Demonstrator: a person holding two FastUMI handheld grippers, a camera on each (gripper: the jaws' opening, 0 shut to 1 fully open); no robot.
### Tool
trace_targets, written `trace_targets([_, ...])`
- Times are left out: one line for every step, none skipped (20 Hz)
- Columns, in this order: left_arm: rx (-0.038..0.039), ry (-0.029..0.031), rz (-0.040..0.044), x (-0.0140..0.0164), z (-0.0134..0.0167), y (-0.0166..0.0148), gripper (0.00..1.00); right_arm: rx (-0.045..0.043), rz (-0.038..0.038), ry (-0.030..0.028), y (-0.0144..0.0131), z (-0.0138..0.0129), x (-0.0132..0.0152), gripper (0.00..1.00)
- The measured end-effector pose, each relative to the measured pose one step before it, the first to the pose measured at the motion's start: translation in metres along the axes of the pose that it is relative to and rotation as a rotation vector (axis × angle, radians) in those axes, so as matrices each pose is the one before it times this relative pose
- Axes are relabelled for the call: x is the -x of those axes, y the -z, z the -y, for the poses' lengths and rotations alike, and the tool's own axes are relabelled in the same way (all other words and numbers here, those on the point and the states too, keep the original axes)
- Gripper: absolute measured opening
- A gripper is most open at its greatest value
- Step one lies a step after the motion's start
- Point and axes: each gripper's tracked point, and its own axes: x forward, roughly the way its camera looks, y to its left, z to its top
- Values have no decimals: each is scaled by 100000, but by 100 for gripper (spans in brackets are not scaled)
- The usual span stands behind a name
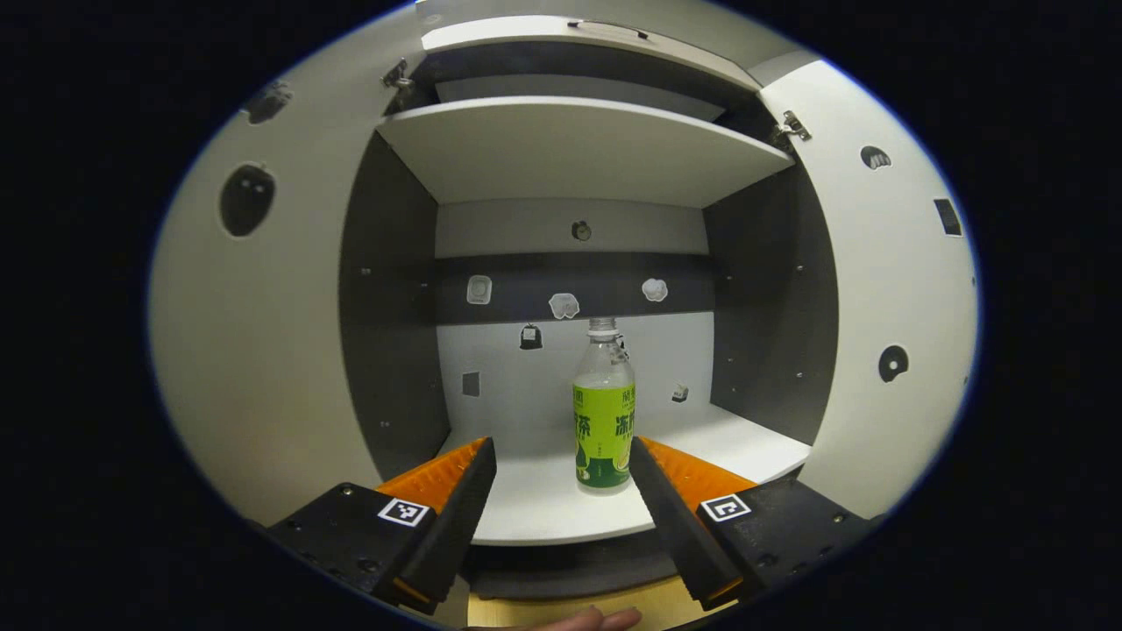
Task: Grasp the bottle in the cabinet with the left hand and place it on the coaster, then close the right door with the right hand and the left door with the left hand.
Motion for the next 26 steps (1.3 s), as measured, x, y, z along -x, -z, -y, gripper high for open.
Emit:
trace_targets([565,805,492,-1021,509,40,96,-724,27,748,329,385,426,99])
trace_targets([190,609,889,-1074,370,77,96,-468,-279,1132,269,331,397,98])
trace_targets([-245,-525,483,-1089,195,147,96,-189,-355,850,369,306,442,98])
trace_targets([-76,254,1266,-1089,381,86,96,-855,227,150,129,134,486,98])
trace_targets([-87,602,562,-1198,623,193,96,-1138,-151,-599,213,-41,517,98])
trace_targets([-503,-599,-802,-1037,283,314,96,-518,150,-663,173,64,485,99])
trace_targets([-285,-1027,-680,-987,247,237,96,-375,39,-136,88,250,383,99])
trace_targets([537,-1009,-63,-984,251,5,97,-142,-562,193,204,275,366,99])
trace_targets([1679,-673,429,-796,222,-157,97,615,-1202,549,189,401,340,98])
trace_targets([1999,-124,-151,-659,346,17,96,807,-668,1388,54,623,263,98])
trace_targets([1308,-73,-961,-789,169,178,96,924,-663,1319,18,590,312,98])
trace_targets([429,-1390,-749,-657,-211,210,96,751,-296,1569,-59,595,216,98])
trace_targets([687,-2418,-803,-632,-539,106,97,737,-85,1302,-153,580,254,98])
trace_targets([1507,-1094,-579,-487,-131,158,97,178,493,1126,-242,507,396,98])
trace_targets([1932,389,-1156,-458,-99,152,96,-344,664,484,-286,296,461,98])
trace_targets([753,1896,-1595,48,446,-40,92,-771,611,139,-213,227,560,98])
trace_targets([-1455,-599,-830,442,-533,92,86,-697,291,-155,-36,220,443,99])
trace_targets([-1594,-2146,-568,109,-726,-232,79,-316,-144,24,79,275,495,99])
trace_targets([-1343,226,463,421,-324,-555,78,-99,-126,228,9,290,593,98])
trace_targets([424,1220,-104,1094,301,-284,78,-71,-36,-160,-2,171,613,98])
trace_targets([978,1917,258,1106,242,-548,78,-285,-73,-486,-15,105,639,98])
trace_targets([916,1993,641,1348,253,-475,78,-508,142,-622,-32,75,657,99])
trace_targets([149,1601,18,1326,237,-528,78,-496,26,-616,-32,70,602,99])
trace_targets([-329,109,1218,1484,-142,-567,78,-323,-181,-359,86,147,607,99])
trace_targets([-6,798,623,1423,169,-666,78,-80,-133,-313,-38,105,653,99])
trace_targets([-474,1299,297,1661,475,-388,78,-241,-45,-507,-86,-21,688,99])
